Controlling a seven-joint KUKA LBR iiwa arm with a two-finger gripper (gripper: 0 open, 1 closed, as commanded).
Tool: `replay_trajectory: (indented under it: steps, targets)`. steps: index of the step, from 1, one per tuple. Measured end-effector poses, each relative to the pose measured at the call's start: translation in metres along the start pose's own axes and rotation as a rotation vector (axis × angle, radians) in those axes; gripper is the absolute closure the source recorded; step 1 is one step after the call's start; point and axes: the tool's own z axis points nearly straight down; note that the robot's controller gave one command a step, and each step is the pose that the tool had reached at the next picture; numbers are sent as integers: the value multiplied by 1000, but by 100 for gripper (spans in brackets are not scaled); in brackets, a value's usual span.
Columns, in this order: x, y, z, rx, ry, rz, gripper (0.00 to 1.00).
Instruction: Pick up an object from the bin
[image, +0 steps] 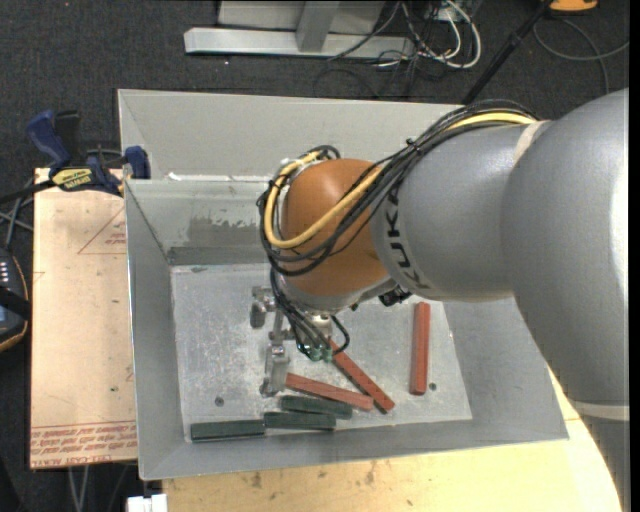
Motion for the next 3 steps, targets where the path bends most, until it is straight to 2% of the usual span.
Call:
replay_trajectory:
  steps: [1, 2, 3]
  targets:
    - [-2, -1, -4, -1, -7, 3, 0]
    - [15, -17, 9, -2, -8, 56, 0]
    - [13, -11, 1, 0, -6, 79, 0]
